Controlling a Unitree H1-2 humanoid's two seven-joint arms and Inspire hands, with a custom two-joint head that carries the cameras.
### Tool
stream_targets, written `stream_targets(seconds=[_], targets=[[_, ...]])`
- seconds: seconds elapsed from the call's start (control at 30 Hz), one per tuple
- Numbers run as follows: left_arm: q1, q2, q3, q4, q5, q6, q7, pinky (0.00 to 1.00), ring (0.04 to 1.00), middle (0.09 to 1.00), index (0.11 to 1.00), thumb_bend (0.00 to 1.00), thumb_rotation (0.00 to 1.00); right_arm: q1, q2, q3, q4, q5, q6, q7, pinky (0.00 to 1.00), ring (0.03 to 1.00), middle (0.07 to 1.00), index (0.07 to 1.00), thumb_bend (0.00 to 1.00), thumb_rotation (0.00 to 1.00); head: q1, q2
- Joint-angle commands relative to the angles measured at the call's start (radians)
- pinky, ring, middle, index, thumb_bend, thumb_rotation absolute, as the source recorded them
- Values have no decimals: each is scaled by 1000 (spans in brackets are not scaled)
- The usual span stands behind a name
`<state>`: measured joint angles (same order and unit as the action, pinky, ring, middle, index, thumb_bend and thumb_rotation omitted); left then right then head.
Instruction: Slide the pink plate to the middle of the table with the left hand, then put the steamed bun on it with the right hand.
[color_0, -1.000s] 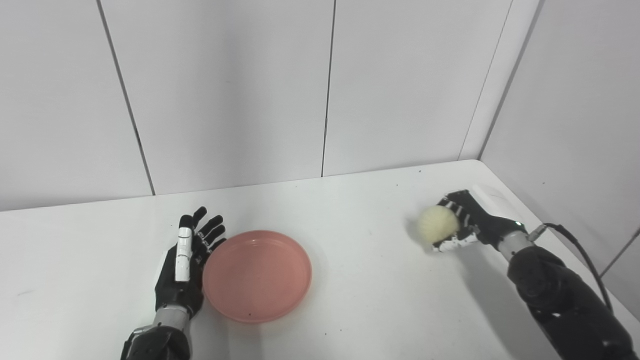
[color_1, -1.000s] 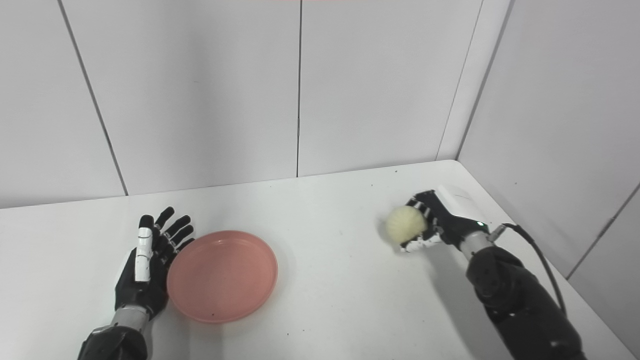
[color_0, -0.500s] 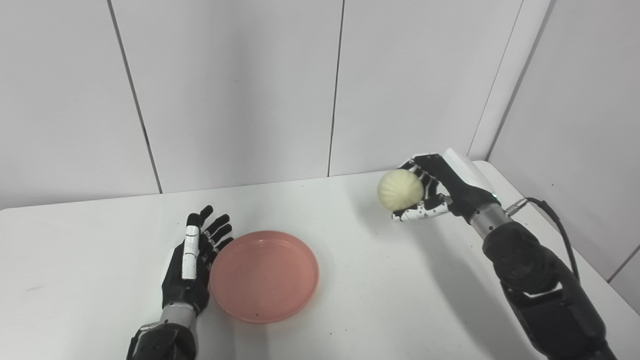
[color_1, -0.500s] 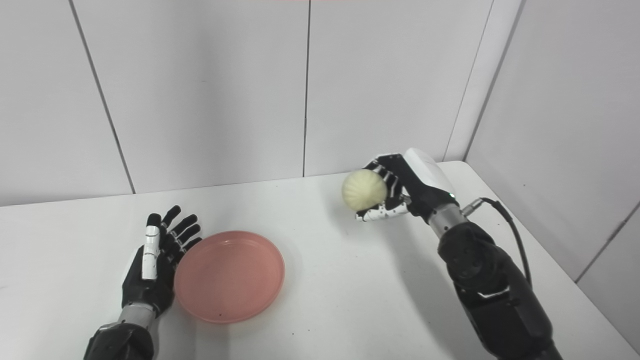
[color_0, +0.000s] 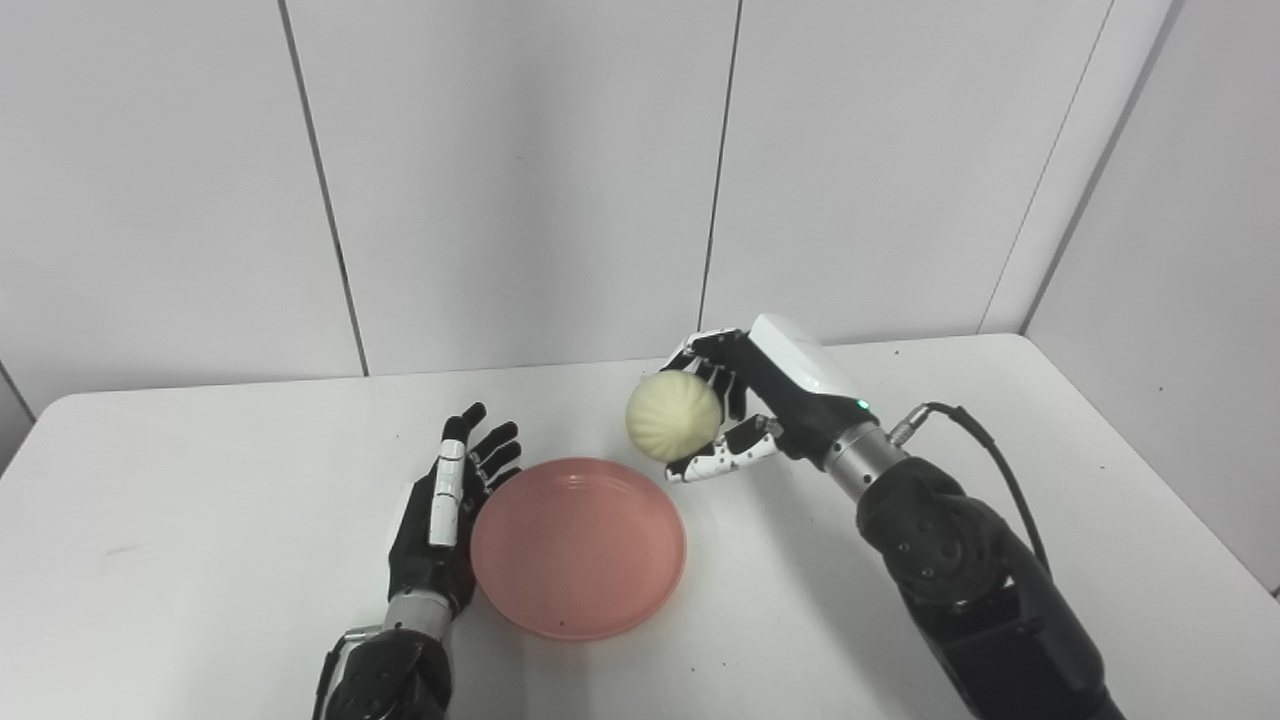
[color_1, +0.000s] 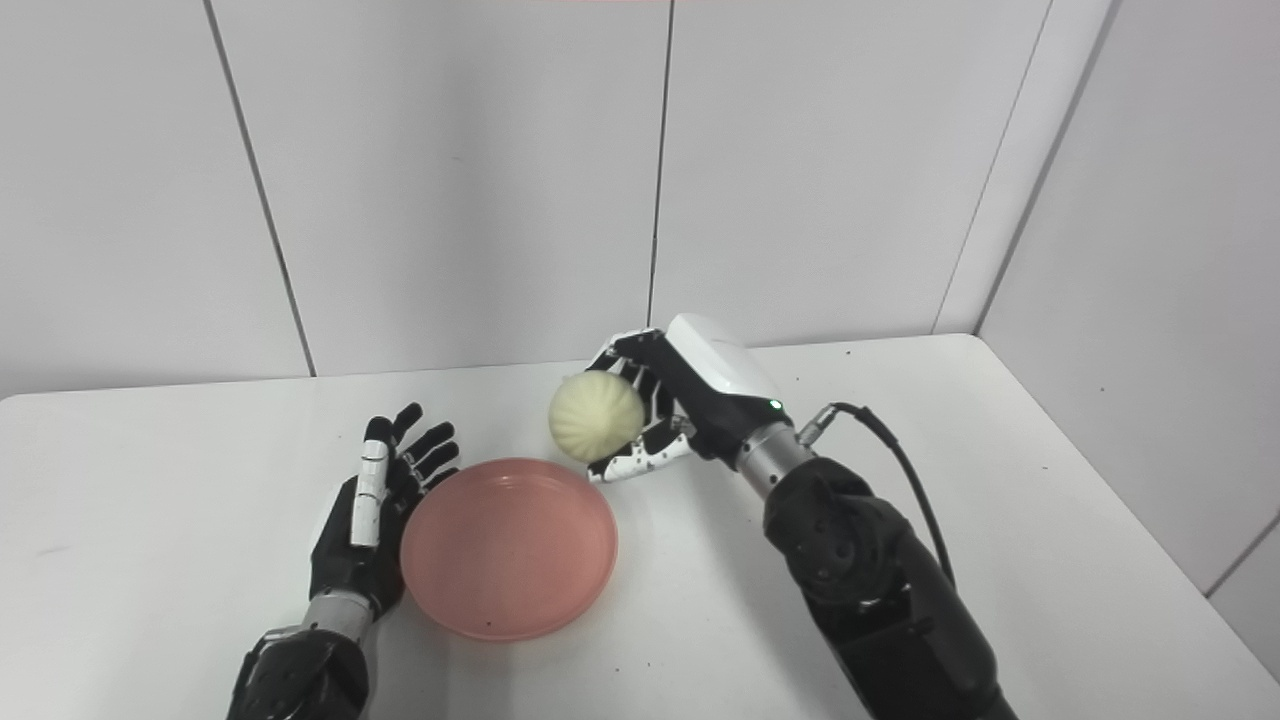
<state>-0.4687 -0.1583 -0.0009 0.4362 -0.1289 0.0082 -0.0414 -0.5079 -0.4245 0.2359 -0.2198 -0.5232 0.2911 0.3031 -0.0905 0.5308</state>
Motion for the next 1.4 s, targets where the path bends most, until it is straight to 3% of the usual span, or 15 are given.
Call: stream_targets(seconds=[0.0, 0.3, 0.57, 0.83, 1.2, 1.3, 1.33, 1.37], targets=[[-11, -21, -11, 24, 4, 0, -1, 830, 863, 842, 906, 682, 925, -48, 10, 15, -4, -11, -59, -5, 249, 317, 412, 524, 522, 0, 8, 0], [-19, -30, -19, 45, 13, -24, 7, 828, 858, 829, 898, 680, 915, -37, 69, 80, 71, -28, -100, -5, 251, 310, 405, 517, 523, 0, 28, 3], [-26, -30, -24, 65, 13, -38, 2, 815, 852, 825, 885, 675, 916, -8, 92, 100, 135, -45, -157, -26, 320, 372, 427, 521, 525, 0, 37, 4], [-29, -29, -25, 79, 13, -48, 4, 805, 844, 815, 878, 676, 928, 5, 91, 113, 190, -82, -214, -49, 362, 413, 450, 513, 527, 0, 31, 1], [-28, -25, -27, 78, 13, -45, -1, 798, 846, 823, 880, 674, 936, 11, 82, 111, 183, -142, -253, -84, 360, 433, 456, 512, 529, 6, 23, 4], [-28, -24, -26, 78, 12, -44, -1, 793, 844, 822, 879, 675, 931, 12, 79, 110, 175, -154, -251, -81, 316, 406, 439, 511, 529, 7, 22, 3], [-27, -24, -27, 77, 14, -44, 0, 791, 840, 822, 879, 678, 933, 13, 78, 109, 172, -159, -248, -78, 402, 505, 553, 503, 527, 77, 22, 3], [-27, -23, -28, 77, 17, -43, 1, 789, 838, 821, 879, 681, 934, 13, 76, 108, 170, -164, -247, -76, 479, 590, 644, 525, 600, 144, 21, 3]])
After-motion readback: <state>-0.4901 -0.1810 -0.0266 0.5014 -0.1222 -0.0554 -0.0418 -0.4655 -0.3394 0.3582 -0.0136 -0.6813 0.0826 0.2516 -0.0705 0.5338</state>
